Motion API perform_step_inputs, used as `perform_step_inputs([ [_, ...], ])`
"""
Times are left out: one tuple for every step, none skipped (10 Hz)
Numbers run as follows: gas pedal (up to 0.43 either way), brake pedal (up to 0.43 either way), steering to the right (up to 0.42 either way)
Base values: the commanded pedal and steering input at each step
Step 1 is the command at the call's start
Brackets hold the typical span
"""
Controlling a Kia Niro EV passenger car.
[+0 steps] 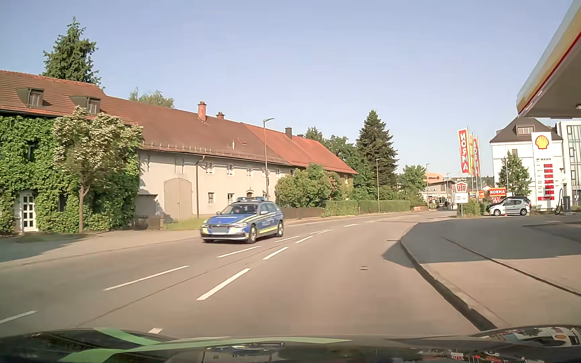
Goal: Follow the waypoints while adhering to traffic rules and regulations
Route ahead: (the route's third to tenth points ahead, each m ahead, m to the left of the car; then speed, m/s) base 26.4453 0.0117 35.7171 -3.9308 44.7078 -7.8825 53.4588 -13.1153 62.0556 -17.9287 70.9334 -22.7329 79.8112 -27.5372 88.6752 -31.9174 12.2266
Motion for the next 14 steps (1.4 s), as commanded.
perform_step_inputs([
  [0.028, 0.000, 0.036],
  [0.039, 0.000, 0.041],
  [0.039, 0.000, 0.046],
  [0.047, 0.000, 0.048],
  [0.047, 0.000, 0.048],
  [0.047, 0.000, 0.049],
  [0.047, 0.000, 0.050],
  [0.047, 0.000, 0.055],
  [0.047, 0.000, 0.061],
  [0.047, 0.000, 0.065],
  [0.047, 0.000, 0.065],
  [0.047, 0.000, 0.065],
  [0.047, 0.000, 0.065],
  [0.047, 0.000, 0.065],
])
